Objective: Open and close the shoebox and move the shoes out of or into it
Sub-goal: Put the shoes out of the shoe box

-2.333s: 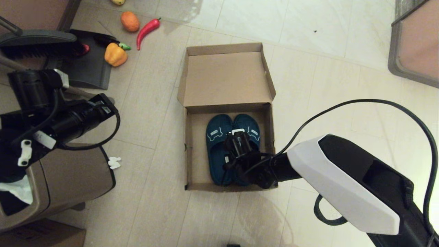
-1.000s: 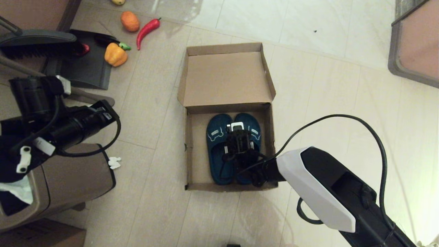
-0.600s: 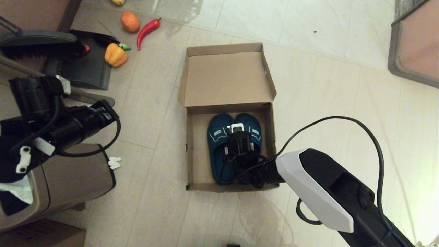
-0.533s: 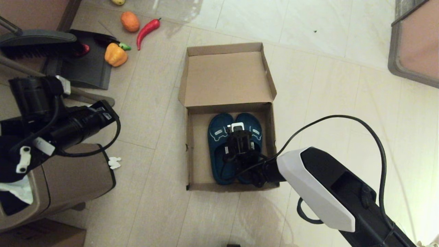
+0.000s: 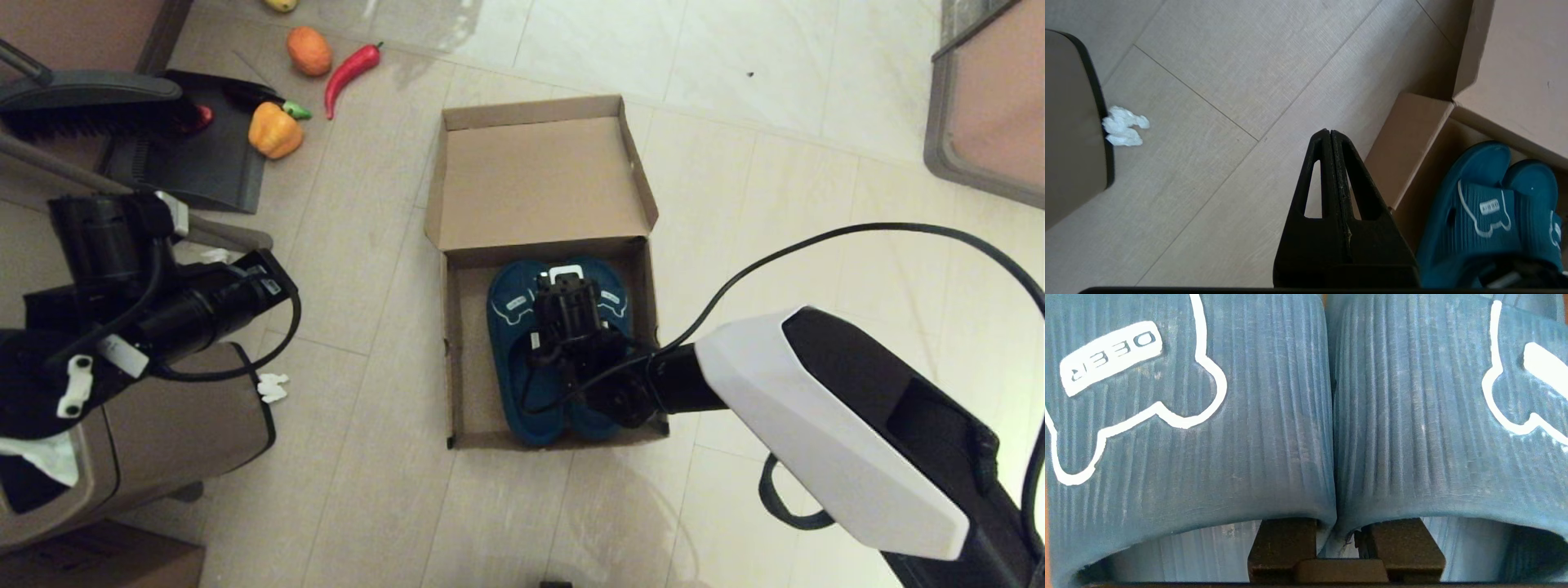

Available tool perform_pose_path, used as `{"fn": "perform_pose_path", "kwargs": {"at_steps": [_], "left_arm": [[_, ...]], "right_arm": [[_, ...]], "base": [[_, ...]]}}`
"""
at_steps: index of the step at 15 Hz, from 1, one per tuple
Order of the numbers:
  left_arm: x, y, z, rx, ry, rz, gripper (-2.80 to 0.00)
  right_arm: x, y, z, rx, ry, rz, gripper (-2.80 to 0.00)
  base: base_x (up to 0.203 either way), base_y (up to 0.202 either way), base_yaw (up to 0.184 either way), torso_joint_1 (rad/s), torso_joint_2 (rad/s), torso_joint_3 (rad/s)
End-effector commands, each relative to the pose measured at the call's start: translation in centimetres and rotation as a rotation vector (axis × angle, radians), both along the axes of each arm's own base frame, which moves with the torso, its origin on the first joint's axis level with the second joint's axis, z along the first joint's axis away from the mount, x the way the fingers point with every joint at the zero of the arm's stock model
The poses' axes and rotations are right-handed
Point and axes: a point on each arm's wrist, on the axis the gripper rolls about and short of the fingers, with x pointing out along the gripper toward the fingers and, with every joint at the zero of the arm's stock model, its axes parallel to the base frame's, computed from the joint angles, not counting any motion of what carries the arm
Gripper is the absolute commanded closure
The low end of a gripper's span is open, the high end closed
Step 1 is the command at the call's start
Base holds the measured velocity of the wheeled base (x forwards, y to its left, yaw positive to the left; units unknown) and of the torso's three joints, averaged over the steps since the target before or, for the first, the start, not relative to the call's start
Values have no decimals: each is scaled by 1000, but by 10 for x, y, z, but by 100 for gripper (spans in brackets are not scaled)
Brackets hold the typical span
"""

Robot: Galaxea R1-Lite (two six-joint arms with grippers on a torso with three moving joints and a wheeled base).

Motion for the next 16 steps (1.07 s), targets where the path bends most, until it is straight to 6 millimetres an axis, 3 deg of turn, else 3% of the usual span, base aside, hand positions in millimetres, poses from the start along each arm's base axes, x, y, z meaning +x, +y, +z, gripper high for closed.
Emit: {"fn": "perform_pose_path", "kwargs": {"at_steps": [1,4,9,13,16], "left_arm": [[2,1,1,-3,-5,5,0],[0,2,2,-3,-10,9,0],[-6,6,-4,0,13,20,0],[-12,-2,-7,26,23,-29,0],[-12,-17,-6,32,19,-80,0]], "right_arm": [[-21,2,32,42,-32,22,0],[-42,10,59,76,-69,42,0],[-63,-5,111,120,-128,40,0],[-60,-40,156,183,-213,-33,0],[-48,-75,164,178,-224,-115,0]], "base": [[0,0,0,0,0,0],[0,0,0,0,0,0],[0,0,0,0,0,0],[0,0,0,0,0,0],[0,0,0,0,0,0]]}}
